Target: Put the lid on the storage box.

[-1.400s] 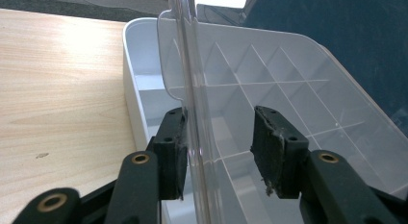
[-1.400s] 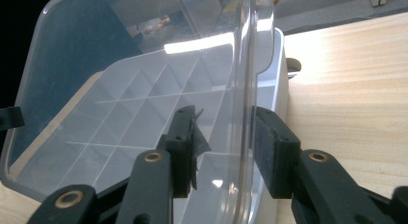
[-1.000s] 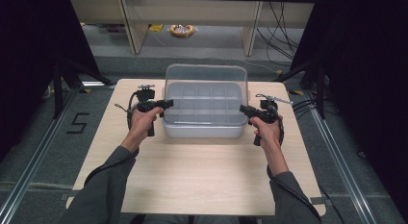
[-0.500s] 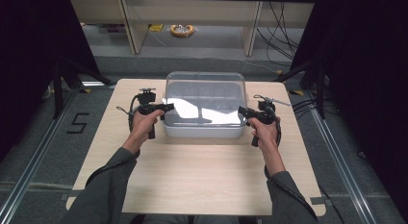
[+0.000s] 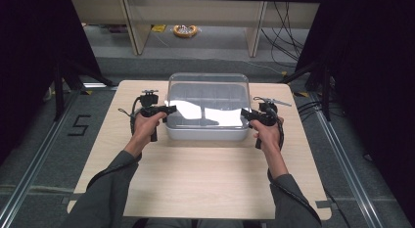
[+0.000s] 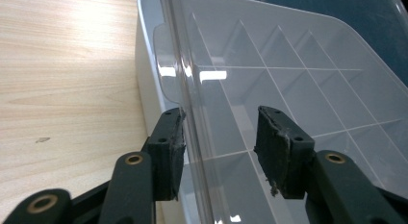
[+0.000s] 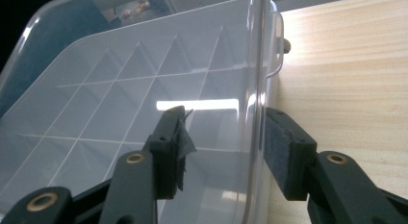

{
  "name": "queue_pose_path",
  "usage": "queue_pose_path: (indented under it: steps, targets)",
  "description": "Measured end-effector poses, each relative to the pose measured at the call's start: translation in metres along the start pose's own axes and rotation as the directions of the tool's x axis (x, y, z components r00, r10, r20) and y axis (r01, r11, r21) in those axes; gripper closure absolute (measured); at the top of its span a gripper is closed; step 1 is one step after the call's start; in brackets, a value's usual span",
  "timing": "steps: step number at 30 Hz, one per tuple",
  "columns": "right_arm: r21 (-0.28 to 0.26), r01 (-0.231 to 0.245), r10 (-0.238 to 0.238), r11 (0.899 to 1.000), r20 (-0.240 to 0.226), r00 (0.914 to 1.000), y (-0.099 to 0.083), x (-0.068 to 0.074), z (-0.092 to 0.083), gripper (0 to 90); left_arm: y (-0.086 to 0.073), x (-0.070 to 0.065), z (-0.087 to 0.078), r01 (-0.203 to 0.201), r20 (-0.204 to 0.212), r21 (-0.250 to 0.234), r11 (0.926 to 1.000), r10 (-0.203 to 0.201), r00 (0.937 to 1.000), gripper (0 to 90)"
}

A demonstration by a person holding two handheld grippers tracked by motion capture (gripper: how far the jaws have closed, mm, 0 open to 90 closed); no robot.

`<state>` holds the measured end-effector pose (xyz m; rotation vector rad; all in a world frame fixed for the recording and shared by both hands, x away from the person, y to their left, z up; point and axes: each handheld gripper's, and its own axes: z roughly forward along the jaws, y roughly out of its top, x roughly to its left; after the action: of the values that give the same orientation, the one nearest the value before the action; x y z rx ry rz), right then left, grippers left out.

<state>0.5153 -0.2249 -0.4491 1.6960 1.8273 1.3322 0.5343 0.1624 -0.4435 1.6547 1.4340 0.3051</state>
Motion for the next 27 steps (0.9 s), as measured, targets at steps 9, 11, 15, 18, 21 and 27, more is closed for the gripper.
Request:
queue_pose_path:
  steps: [9,11,15,18,21,27]
  targets:
    - [0.023,-0.009,0.009,1.0,0.009,0.9999,0.0012,0.0075,0.0016,49.8,-0.0007,0.0052,-0.0023,0.032,0.006,-0.002,0.9995,-0.032,0.9995,52.5]
    - [0.01,0.019,-0.019,1.0,-0.002,0.9998,0.0008,0.0057,0.003,49.6,-0.0019,0.0063,-0.0027,0.028,0.005,-0.004,0.9996,-0.028,0.9996,52.0]
    - [0.003,0.001,-0.001,1.0,-0.006,1.0,-0.0003,0.0052,0.0028,49.1,-0.0081,0.0069,0.0014,0.016,-0.003,0.007,0.9998,-0.016,0.9999,50.4]
    - [0.014,-0.079,0.079,0.997,-0.018,0.9967,0.0003,0.0096,-0.001,49.2,-0.0093,0.0039,0.0012,-0.041,-0.031,-0.002,0.9992,0.041,0.9987,53.6]
    - [0.003,-0.005,0.005,1.0,-0.008,1.0,-0.0003,0.005,0.0015,47.4,-0.0088,0.003,0.0012,-0.051,-0.034,-0.004,0.9987,0.05,0.9981,54.1]
    - [-0.001,0.004,-0.004,1.0,-0.01,0.9999,0.0007,0.0037,0.0015,47.5,-0.0091,0.0035,0.001,-0.042,-0.031,-0.002,0.9991,0.042,0.9987,54.2]
